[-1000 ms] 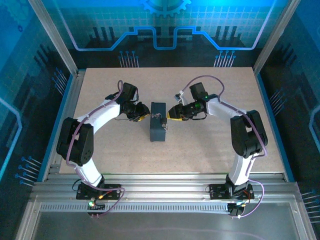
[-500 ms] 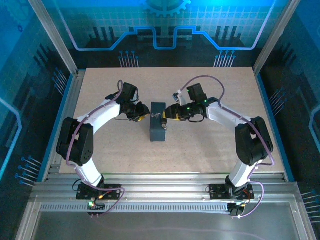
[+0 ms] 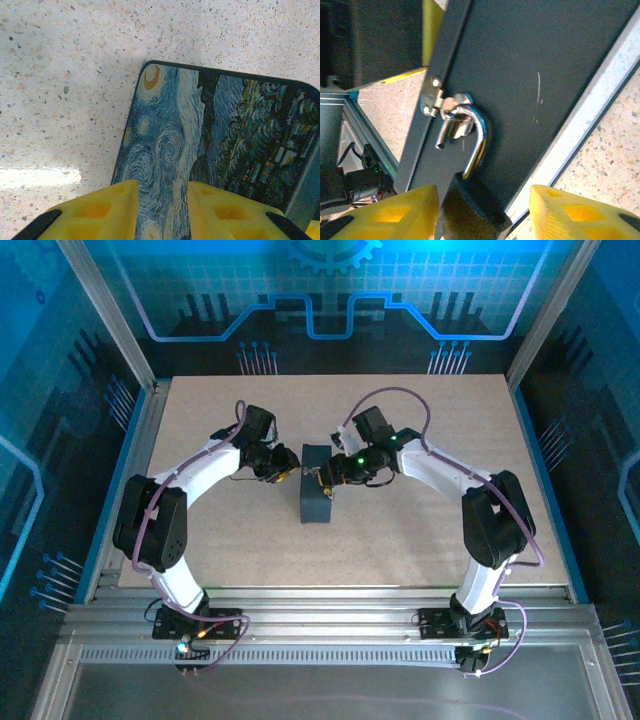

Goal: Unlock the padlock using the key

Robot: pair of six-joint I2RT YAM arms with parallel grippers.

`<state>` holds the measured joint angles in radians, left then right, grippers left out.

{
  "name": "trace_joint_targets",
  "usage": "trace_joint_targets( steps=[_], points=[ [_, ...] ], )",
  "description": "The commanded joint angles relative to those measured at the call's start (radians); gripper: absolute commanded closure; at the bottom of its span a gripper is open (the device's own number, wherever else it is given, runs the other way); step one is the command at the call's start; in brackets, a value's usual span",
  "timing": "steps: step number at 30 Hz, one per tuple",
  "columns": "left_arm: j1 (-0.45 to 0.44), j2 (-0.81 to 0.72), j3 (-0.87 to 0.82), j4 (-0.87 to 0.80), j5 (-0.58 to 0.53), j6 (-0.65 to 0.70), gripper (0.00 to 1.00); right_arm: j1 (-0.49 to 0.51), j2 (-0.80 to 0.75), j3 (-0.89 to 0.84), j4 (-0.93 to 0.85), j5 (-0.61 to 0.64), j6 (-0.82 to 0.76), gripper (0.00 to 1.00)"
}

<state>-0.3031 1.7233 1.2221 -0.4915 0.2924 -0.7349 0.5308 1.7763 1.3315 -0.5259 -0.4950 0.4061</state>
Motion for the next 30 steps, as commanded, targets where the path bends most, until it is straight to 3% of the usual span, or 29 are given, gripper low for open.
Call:
trace_joint_targets(
  steps=[1, 5, 9, 14, 19, 22, 30],
  points=[
    [-0.004, -0.022, -0.01, 0.001, 0.006, -0.017, 0.68, 0.02, 0.02, 0.03, -0.082, 0.051, -0.02, 0.57],
    [-0.003, -0.018, -0.006, -0.004, 0.005, -0.015, 0.68, 0.012, 0.009, 0.014, -0.064, 0.061, 0.013, 0.7],
    [-0.004, -0.02, -0.003, -0.006, 0.006, -0.014, 0.68, -0.002, -0.007, 0.009, -0.036, 0.053, 0.046, 0.71],
    [-0.005, -0.025, -0.007, -0.004, 0.005, -0.018, 0.69, -0.012, -0.022, 0.008, -0.005, 0.002, 0.054, 0.54],
    [-0.004, -0.026, -0.009, -0.007, 0.004, -0.017, 0.69, -0.032, -0.037, -0.004, 0.02, -0.03, 0.072, 0.53],
    [-0.005, -0.024, -0.009, -0.005, 0.005, -0.018, 0.69, -0.044, -0.044, -0.008, 0.027, -0.035, 0.079, 0.56],
    [-0.005, -0.018, -0.003, -0.004, 0.011, -0.02, 0.69, -0.046, -0.041, -0.017, 0.035, -0.073, 0.076, 0.78]
  ],
)
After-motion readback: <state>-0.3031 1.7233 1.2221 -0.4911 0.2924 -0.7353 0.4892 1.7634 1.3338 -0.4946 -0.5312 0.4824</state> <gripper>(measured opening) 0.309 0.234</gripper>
